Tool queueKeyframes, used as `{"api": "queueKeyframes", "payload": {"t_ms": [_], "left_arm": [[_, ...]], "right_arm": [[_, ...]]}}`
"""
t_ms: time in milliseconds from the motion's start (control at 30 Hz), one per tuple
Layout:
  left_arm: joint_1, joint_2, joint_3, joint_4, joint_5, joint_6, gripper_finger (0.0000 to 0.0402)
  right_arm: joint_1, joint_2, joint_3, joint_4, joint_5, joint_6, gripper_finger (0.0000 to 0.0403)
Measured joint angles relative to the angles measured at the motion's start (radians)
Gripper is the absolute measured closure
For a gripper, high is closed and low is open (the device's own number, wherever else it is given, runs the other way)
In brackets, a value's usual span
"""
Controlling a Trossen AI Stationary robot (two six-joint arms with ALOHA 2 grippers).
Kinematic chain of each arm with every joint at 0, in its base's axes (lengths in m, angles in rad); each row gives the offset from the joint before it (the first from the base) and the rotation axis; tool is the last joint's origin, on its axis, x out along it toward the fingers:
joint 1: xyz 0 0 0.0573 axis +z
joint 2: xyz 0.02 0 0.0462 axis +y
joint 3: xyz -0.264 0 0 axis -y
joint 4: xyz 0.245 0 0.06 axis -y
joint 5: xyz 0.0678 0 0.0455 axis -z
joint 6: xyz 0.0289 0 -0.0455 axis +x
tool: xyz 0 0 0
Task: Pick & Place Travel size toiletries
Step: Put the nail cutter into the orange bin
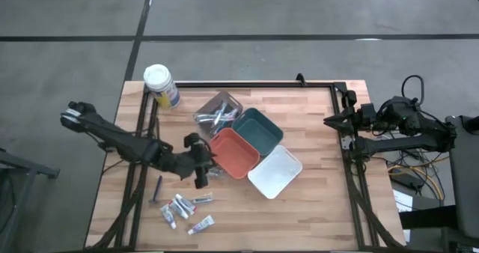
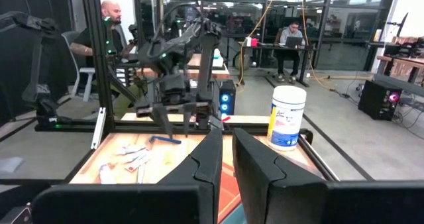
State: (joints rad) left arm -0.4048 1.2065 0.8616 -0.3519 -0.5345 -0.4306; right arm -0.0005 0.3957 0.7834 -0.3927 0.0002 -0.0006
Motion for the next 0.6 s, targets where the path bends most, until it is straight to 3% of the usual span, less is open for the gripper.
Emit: {"api": "queueKeyframes", "payload": {"t_ms": [233, 600], "left_arm": [[-0.022, 0.074, 0.000, -0.001, 0.011, -0.057, 0.0243], [-0.064, 0.105, 0.000, 0.000, 0.243, -0.106, 0.0243]], "right_arm": [[0.000, 0.000, 0.000, 0.000, 0.000, -0.002, 0.0369], [0.000, 0.000, 0.000, 0.000, 0.000, 0.000, 0.0369]]}}
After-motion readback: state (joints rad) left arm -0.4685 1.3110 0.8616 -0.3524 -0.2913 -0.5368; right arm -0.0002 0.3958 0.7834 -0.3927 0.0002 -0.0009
